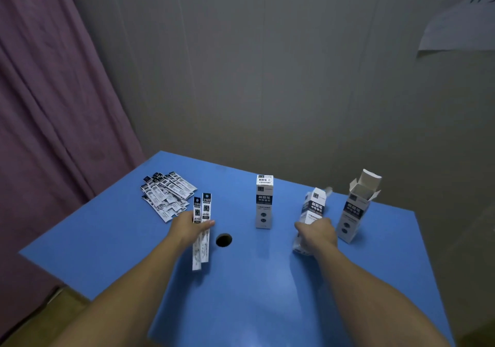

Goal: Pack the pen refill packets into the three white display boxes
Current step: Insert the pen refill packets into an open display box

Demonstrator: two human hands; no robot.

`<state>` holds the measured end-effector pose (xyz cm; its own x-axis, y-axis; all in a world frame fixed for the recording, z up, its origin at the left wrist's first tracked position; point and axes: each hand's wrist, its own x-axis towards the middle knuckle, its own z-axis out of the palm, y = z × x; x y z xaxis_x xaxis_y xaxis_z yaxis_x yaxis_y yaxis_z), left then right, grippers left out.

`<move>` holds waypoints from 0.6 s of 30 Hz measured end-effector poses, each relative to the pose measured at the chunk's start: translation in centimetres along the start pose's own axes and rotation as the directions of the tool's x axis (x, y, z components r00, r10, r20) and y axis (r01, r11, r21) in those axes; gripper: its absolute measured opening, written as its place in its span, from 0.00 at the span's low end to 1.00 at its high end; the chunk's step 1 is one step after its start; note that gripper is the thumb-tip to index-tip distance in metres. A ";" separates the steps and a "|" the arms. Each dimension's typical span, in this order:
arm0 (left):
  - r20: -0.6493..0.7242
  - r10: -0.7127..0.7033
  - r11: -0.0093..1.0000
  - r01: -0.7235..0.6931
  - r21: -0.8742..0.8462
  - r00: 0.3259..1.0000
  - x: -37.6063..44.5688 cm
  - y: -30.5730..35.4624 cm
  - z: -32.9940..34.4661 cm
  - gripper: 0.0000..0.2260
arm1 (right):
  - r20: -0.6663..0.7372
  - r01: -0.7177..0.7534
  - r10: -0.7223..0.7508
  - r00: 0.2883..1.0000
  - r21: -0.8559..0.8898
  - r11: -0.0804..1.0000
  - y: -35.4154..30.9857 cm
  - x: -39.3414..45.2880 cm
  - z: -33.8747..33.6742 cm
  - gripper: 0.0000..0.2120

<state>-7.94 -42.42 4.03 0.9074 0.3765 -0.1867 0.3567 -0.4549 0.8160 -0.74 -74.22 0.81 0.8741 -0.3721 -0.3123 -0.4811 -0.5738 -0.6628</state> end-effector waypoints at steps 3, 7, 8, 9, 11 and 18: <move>0.003 0.021 0.999 -0.020 -0.046 1.000 0.1 1.0 -0.3 0.06 | 0.018 0.128 -0.130 0.991 0.060 0.990 0.5 -0.5 -0.7 0.24; 0.005 0.080 0.990 -0.079 -0.117 0.997 -0.3 3.2 -0.8 0.06 | 0.094 0.237 -0.266 0.959 0.244 0.940 1.5 -1.5 -1.8 0.22; 0.000 0.103 0.983 -0.102 -0.150 0.995 -0.6 3.9 -0.9 0.06 | 0.120 0.274 -0.311 0.943 0.250 0.929 1.8 -1.9 -2.1 0.21; -0.006 0.126 0.975 -0.125 -0.184 0.992 -1.0 4.7 -1.1 0.06 | 0.138 0.317 -0.358 0.924 0.248 0.915 2.1 -2.3 -2.2 0.20; -0.027 0.168 0.952 -0.169 -0.255 0.985 -1.8 6.2 -1.4 0.05 | 0.144 0.390 -0.436 0.888 0.263 0.882 2.7 -3.6 -2.3 0.18; -0.095 0.338 0.826 -0.344 -0.447 0.936 -6.6 11.6 -2.6 0.05 | 0.193 0.544 -0.634 0.749 0.365 0.755 3.8 -9.2 -1.2 0.16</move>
<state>-10.35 -48.09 16.11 0.9490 0.2755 0.1534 -0.1170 -0.1442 0.9826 -10.73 -73.87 1.96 0.9726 0.2259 0.0543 0.1371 -0.3692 -0.9192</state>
